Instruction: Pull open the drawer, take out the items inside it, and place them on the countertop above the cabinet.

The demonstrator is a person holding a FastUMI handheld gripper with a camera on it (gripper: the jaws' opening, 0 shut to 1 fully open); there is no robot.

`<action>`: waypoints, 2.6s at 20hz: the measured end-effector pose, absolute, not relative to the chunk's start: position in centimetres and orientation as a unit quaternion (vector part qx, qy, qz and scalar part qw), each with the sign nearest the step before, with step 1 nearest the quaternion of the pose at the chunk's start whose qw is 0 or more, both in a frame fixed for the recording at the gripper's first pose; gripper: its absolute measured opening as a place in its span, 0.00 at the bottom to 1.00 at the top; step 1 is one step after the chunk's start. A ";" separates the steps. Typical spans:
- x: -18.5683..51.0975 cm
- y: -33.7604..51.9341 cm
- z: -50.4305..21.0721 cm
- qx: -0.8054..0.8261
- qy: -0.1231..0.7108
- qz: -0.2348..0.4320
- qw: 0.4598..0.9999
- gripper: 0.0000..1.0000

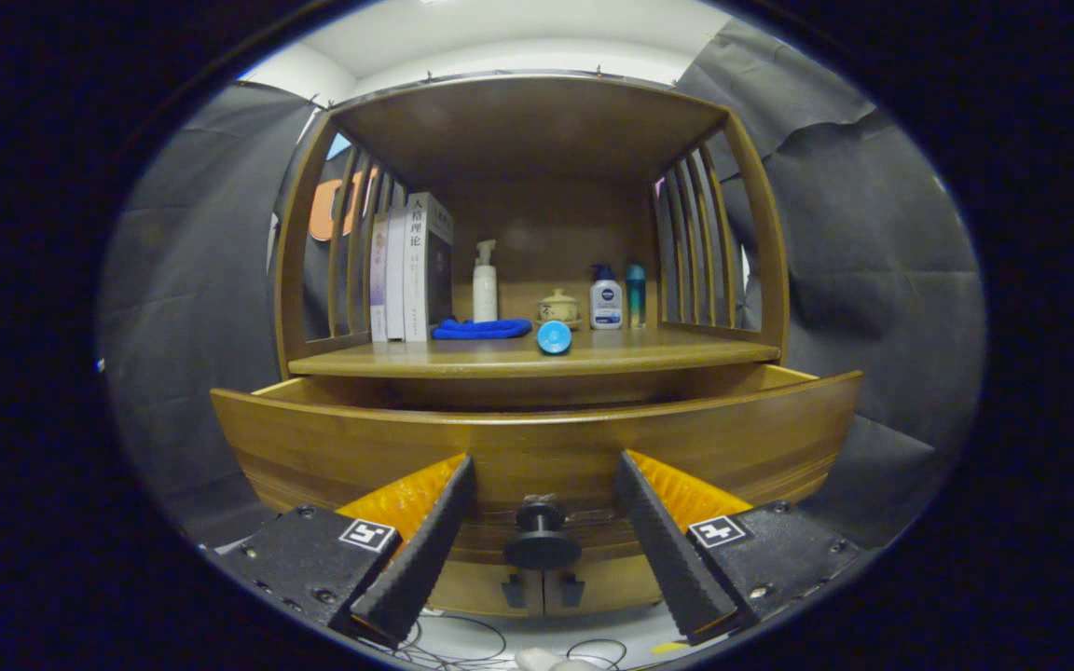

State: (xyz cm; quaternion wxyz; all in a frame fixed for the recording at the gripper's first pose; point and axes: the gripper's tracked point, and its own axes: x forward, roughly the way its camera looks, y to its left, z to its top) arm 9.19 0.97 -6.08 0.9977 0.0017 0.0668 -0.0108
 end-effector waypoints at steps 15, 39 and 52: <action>15.4 0.9 -5.6 0.006 0.091 -0.011 0.996 0.99; 5.8 -0.7 -1.0 -0.003 0.055 0.029 0.998 0.99; 1.8 -5.0 1.9 0.018 0.036 0.023 0.999 0.99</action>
